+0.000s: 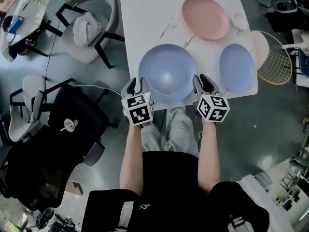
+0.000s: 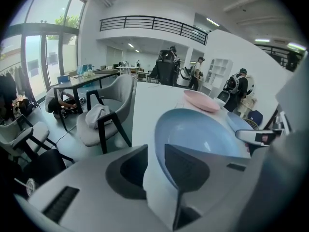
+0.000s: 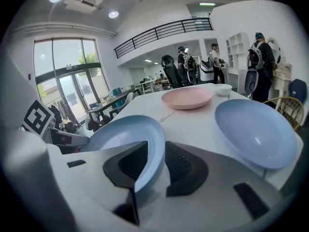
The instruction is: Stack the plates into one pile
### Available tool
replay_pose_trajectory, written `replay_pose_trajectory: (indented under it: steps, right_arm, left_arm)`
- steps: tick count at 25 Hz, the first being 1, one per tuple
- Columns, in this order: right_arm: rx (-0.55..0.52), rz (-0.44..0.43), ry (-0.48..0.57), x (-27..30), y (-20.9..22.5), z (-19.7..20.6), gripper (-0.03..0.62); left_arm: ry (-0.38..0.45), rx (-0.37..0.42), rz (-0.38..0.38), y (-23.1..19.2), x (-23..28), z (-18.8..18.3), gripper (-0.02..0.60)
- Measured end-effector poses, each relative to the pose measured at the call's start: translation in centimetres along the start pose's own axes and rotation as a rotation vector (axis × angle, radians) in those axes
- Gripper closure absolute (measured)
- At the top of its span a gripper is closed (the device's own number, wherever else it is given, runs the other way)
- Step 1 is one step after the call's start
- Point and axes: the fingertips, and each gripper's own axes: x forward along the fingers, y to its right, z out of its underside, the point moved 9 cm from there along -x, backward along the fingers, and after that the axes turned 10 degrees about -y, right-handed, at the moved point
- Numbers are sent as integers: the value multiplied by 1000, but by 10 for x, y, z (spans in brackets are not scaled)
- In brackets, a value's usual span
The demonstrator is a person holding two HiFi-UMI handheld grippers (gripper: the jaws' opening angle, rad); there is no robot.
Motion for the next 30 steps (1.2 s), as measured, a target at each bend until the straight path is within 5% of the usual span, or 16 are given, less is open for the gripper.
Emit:
replay_pose_trajectory:
  steps: [14, 30]
  right_arm:
    - [85, -76, -80, 21, 9, 17, 517]
    - [120, -28, -26, 11, 38, -25, 528]
  left_arm:
    - [-42, -27, -15, 7, 12, 4, 492]
    - [25, -29, 8, 41, 18, -47, 514]
